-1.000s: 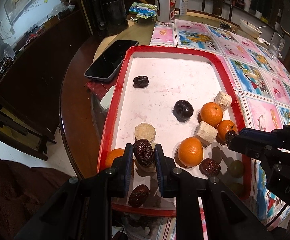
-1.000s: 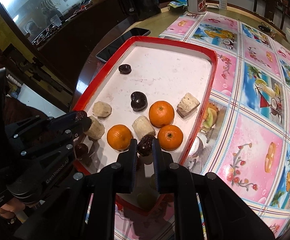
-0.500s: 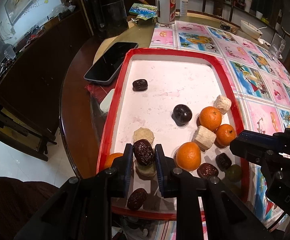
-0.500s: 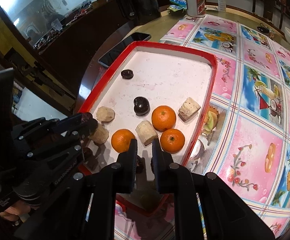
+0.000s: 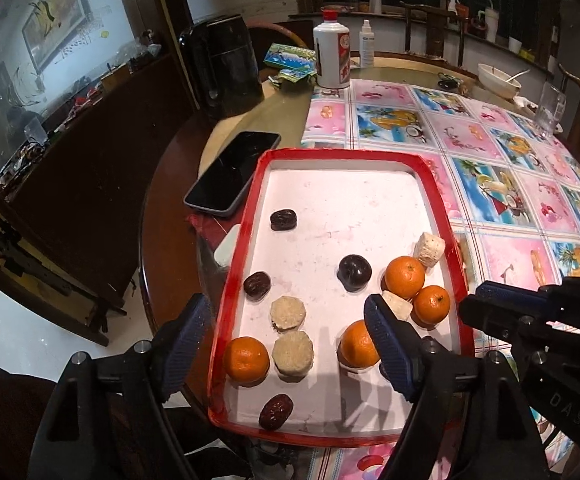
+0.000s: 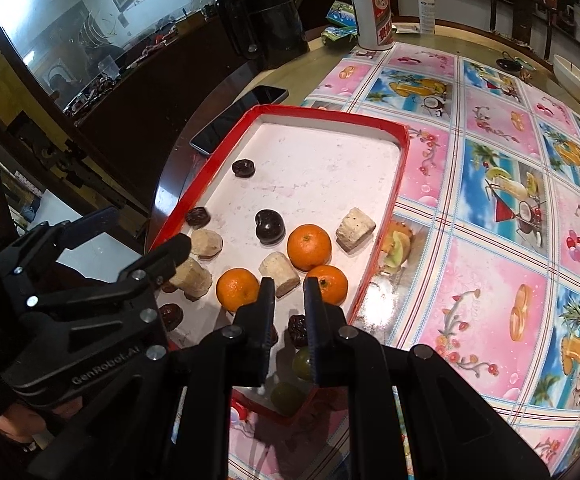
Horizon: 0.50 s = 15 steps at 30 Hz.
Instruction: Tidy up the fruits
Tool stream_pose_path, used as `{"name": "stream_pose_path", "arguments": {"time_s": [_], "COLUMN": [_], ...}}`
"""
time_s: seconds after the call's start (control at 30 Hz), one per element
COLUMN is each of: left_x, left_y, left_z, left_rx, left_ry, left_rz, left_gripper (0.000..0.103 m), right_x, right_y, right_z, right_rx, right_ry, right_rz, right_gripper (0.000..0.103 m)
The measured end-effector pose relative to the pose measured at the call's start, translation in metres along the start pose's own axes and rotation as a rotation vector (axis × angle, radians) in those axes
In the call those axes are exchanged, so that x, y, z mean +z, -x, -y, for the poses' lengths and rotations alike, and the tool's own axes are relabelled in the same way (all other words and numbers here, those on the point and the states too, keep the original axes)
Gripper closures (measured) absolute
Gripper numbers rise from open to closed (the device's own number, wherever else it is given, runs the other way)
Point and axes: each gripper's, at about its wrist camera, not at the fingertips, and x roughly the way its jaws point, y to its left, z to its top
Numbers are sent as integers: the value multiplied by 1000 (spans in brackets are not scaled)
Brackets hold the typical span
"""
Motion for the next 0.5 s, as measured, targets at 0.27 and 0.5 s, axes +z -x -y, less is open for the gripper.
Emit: {"name": "stream_pose_path", "arguments": {"time_s": [0.27, 0.5], "left_x": [9, 8], "left_y": [19, 25], "left_z": [-10, -19], "left_rx": [-2, 25], "left_ry": [64, 79], "left_rz": [32, 54], "left_gripper": [21, 21], "right_x": [0, 1], "right_y": [11, 16], "right_z": [-6, -13], "right_rx": [-1, 4], "right_ry": [22, 45], "right_rz": [32, 47], "right_gripper": [86, 86]}}
